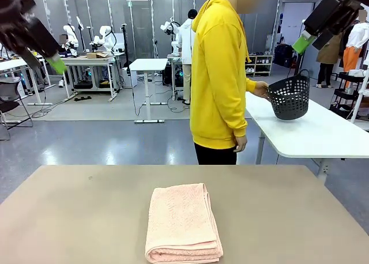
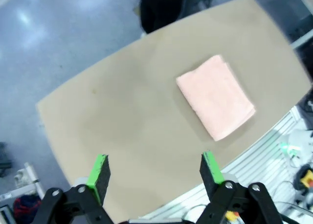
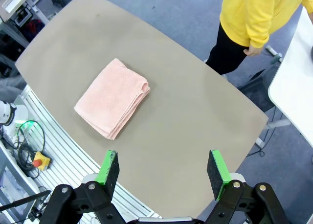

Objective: Fold the towel.
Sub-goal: Pick up the 100 cm Hotel Towel and place it on the left side of the table.

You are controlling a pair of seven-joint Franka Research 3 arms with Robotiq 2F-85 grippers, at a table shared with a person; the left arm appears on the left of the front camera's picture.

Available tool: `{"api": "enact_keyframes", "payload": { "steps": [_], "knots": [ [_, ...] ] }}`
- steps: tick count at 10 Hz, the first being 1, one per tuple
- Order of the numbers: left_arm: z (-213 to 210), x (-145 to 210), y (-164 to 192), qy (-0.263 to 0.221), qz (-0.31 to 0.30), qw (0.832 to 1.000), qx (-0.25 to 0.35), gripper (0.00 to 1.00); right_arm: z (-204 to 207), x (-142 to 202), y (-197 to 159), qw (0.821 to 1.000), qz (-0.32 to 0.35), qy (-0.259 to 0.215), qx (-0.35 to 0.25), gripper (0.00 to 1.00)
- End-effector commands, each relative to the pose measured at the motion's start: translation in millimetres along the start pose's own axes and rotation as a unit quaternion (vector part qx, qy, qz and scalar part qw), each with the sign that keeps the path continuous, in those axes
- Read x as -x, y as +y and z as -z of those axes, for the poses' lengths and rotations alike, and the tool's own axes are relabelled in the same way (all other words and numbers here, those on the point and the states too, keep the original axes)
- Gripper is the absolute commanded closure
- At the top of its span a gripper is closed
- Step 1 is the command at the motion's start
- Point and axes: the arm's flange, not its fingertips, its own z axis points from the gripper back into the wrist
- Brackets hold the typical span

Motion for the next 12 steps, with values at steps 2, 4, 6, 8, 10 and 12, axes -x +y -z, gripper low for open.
{"api": "enact_keyframes", "payload": {
  "steps": [2,4,6,8,10,12],
  "knots": [
    [78,46,-11,-0.05,-0.065,0.996,0.041,0.06,-3,-1,0,1.0,0.004,0.005,-0.001,0.09],
    [141,67,-10,-0.063,-0.095,0.993,0.039,0.06,-3,-1,0,1.0,0.004,0.005,-0.001,0.09],
    [201,78,-8,-0.045,-0.138,0.986,0.082,0.06,-3,-1,0,1.0,0.004,0.005,-0.001,0.09],
    [259,86,-7,-0.024,-0.172,0.976,0.131,0.06,-3,-1,0,1.0,0.004,0.005,-0.001,0.09],
    [304,95,-17,0.01,-0.193,0.968,0.16,0.06,-3,-1,0,1.0,0.004,0.005,-0.001,0.09],
    [341,104,-29,0.031,-0.231,0.951,0.204,0.06,-3,-1,0,1.0,0.004,0.005,-0.001,0.09]
  ]
}}
